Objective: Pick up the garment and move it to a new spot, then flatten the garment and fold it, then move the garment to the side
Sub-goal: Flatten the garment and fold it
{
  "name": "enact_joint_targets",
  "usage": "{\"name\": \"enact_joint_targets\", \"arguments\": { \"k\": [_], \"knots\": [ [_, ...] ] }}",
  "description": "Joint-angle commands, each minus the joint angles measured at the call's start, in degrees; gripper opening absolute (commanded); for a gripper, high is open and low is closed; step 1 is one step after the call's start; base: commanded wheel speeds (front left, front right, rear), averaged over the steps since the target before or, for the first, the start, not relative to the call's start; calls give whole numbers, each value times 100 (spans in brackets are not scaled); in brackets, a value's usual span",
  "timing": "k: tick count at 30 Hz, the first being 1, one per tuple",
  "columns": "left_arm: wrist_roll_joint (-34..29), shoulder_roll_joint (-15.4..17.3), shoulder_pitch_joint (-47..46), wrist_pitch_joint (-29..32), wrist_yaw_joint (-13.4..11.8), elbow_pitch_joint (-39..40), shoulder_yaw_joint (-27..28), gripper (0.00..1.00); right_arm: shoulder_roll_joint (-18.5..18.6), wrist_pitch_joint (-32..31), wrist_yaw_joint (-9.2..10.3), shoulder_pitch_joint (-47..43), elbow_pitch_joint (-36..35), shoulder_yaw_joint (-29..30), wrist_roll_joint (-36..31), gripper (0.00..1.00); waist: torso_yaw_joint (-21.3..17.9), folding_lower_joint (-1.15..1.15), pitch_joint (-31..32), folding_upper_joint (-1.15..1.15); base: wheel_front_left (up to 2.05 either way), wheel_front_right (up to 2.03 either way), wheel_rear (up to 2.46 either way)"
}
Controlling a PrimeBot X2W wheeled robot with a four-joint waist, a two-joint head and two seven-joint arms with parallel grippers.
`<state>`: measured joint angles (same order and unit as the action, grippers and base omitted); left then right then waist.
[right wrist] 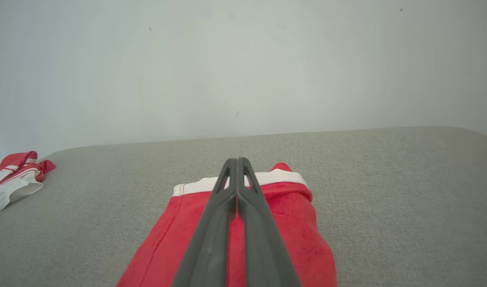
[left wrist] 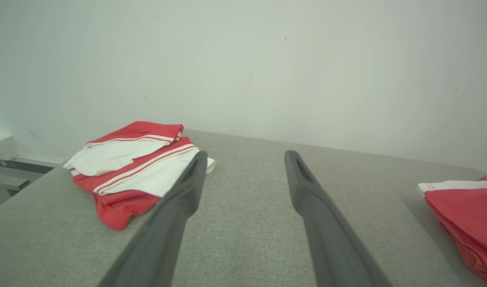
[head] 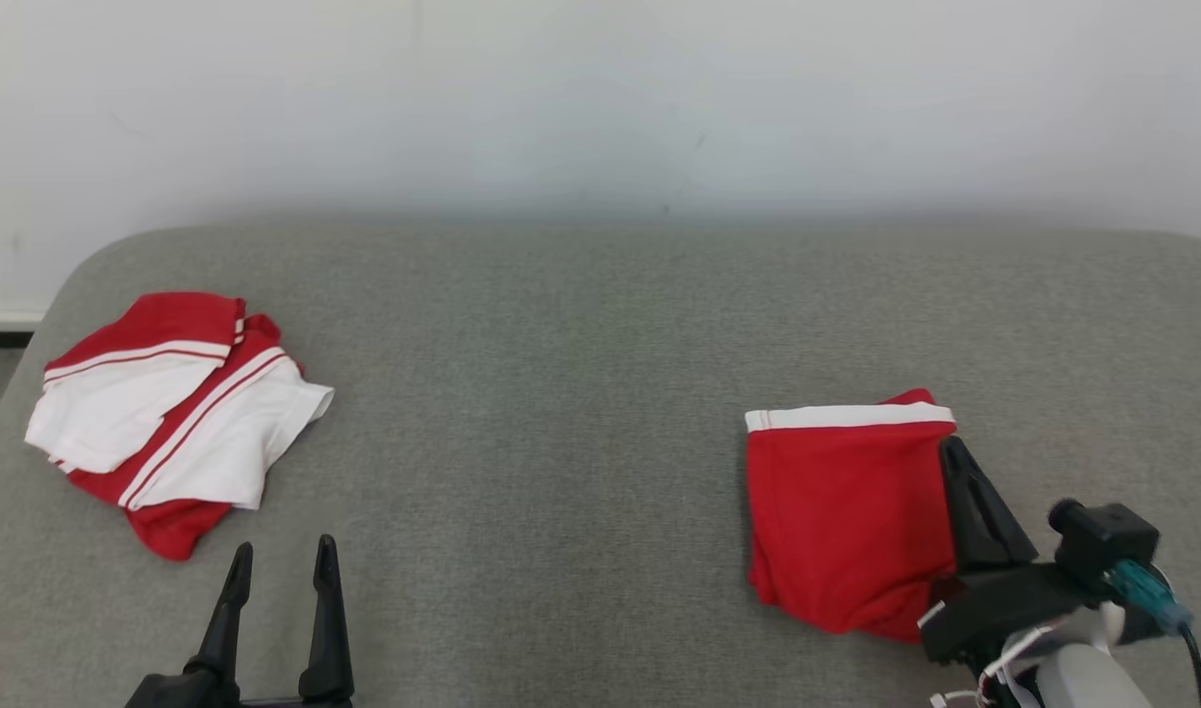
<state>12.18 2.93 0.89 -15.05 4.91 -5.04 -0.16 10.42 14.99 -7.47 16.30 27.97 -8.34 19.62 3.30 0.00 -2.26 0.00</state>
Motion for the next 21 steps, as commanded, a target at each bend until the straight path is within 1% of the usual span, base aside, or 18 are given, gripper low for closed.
{"name": "enact_joint_targets", "arguments": {
  "k": [1,2,3,4,13,21],
  "knots": [
    [-66,-5,76,-18,-2,-1,24,100,37,25,-7,-208,-201,87,-45,0,-208,0,165,0,0,0,0],
    [-71,-6,94,-18,-3,4,31,100,66,25,-7,-328,-322,171,-61,16,-255,0,181,0,0,0,0],
    [-76,-5,111,-18,-4,15,45,100,77,26,-7,-435,-464,239,-74,45,-303,0,195,0,0,0,0],
    [-84,-6,122,-18,-6,23,53,100,90,26,-7,-543,-594,307,-79,100,-344,0,205,0,0,0,0],
    [-159,-6,273,-18,-11,145,155,100,10,25,-7,-1410,-1560,792,-172,100,-710,0,296,0,0,0,0],
    [-563,53,520,-18,12,250,159,100,33,25,-7,-1981,-2029,977,-284,100,-845,0,370,0,0,0,0]
  ]
}}
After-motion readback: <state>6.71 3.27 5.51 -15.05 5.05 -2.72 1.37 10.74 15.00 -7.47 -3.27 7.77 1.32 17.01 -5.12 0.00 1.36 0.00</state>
